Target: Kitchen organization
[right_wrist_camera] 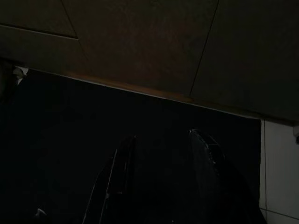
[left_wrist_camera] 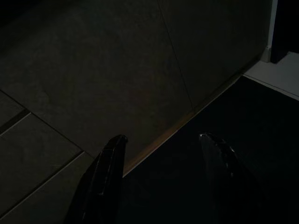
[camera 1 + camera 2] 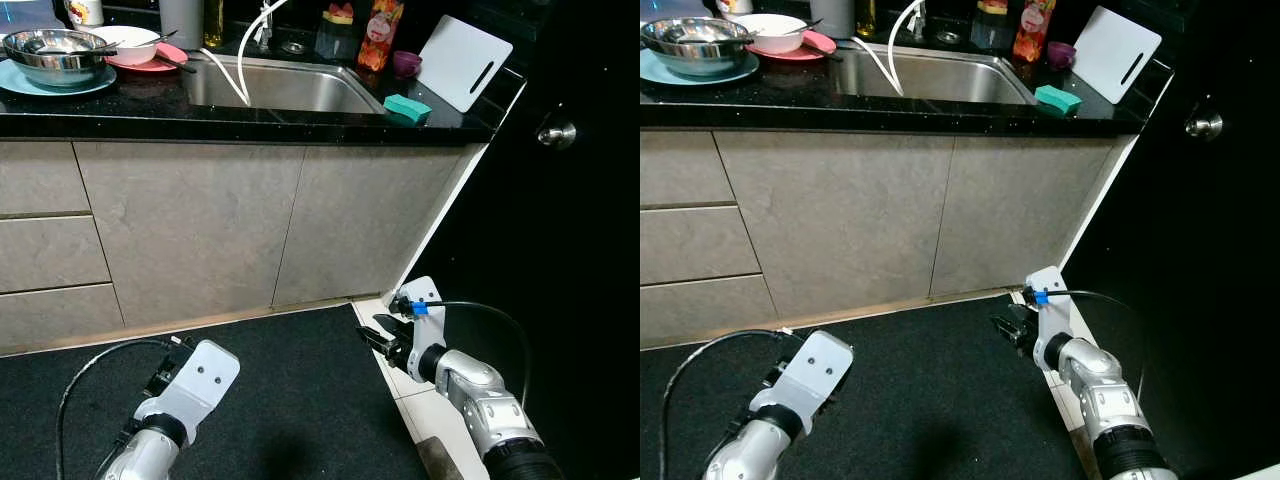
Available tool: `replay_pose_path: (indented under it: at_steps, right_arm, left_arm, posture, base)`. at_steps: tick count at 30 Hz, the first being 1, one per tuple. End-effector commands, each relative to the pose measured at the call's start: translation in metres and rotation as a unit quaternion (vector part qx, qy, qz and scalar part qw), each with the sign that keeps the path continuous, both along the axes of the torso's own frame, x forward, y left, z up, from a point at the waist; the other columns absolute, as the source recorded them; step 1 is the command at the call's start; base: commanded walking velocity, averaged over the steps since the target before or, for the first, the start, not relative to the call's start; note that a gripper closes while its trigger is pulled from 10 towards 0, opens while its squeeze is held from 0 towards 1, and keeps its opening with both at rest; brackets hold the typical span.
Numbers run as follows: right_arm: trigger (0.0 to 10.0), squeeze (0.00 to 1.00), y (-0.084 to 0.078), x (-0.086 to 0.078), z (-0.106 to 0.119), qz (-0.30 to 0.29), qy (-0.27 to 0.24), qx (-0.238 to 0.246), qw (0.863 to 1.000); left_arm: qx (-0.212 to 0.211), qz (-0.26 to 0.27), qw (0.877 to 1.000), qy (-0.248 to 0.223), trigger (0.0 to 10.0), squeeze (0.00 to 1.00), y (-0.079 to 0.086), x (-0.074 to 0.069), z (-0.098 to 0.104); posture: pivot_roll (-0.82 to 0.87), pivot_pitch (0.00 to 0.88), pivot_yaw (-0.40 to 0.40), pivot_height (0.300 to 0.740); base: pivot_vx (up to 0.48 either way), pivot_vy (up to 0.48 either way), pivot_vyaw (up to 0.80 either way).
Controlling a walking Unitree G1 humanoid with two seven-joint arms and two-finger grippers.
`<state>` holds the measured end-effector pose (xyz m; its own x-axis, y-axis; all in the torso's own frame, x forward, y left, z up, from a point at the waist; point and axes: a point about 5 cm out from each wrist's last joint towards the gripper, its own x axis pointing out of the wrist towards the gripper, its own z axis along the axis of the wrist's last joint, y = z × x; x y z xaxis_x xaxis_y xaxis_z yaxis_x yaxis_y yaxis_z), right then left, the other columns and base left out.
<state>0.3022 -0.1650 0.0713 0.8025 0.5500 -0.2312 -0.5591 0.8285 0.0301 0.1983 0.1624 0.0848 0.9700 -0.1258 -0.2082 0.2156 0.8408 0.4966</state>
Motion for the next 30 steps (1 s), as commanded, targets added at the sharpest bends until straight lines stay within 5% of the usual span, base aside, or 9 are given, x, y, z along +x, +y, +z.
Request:
replay_pose_path:
  at_steps: [1, 19, 21, 25, 28, 29, 30]
  right_arm:
    - [10.0, 0.00, -0.007, -0.003, -0.003, -0.005, 0.009, -0.008, 1.000]
    - [10.0, 0.00, -0.009, -0.001, 0.000, -0.021, 0.002, -0.001, 1.000]
    - [10.0, 0.00, -0.008, 0.001, 0.001, -0.023, 0.001, 0.002, 1.000]
    - [10.0, 0.00, -0.007, 0.003, 0.003, -0.029, 0.001, 0.012, 1.000]
    - [10.0, 0.00, -0.013, 0.010, 0.010, -0.061, 0.003, 0.061, 0.996]
    - [10.0, 0.00, -0.013, 0.010, 0.010, -0.061, 0.003, 0.061, 0.996]
    - [10.0, 0.00, -0.015, 0.016, 0.016, -0.083, 0.000, 0.089, 0.993]
  left_arm:
    - [-0.004, -0.008, 1.000, 0.011, 10.0, 0.00, -0.005, -0.003, -0.005]
    - [-0.013, -0.016, 1.000, 0.014, 10.0, 0.00, -0.007, 0.001, -0.003]
    - [0.024, -0.011, 1.000, -0.003, 10.0, 0.00, -0.007, 0.000, 0.000]
    - [0.027, 0.008, 1.000, -0.006, 10.0, 0.00, -0.003, 0.000, 0.004]
    - [-0.090, 0.086, 0.992, -0.028, 10.0, 0.00, 0.019, 0.008, 0.013]
    - [-0.090, 0.086, 0.992, -0.028, 10.0, 0.00, 0.019, 0.008, 0.013]
    - [-0.163, 0.162, 0.972, -0.054, 10.0, 0.00, 0.042, 0.015, 0.015]
  posture:
    - [0.20, 0.000, -0.152, 0.740]
    - [0.17, 0.000, -0.125, 0.740]
    - [0.19, 0.000, -0.118, 0.740]
    - [0.18, 0.000, -0.117, 0.740]
    - [0.18, 0.000, -0.115, 0.740]
    - [0.18, 0.000, -0.115, 0.740]
    - [0.18, 0.000, -0.109, 0.740]
  base:
    - [0.000, 0.000, 0.00]
    - [0.000, 0.000, 0.00]
    - [0.000, 0.000, 0.00]
    - [0.000, 0.000, 0.00]
    - [0.000, 0.000, 0.00]
    - [0.000, 0.000, 0.00]
    - [0.000, 0.000, 0.00]
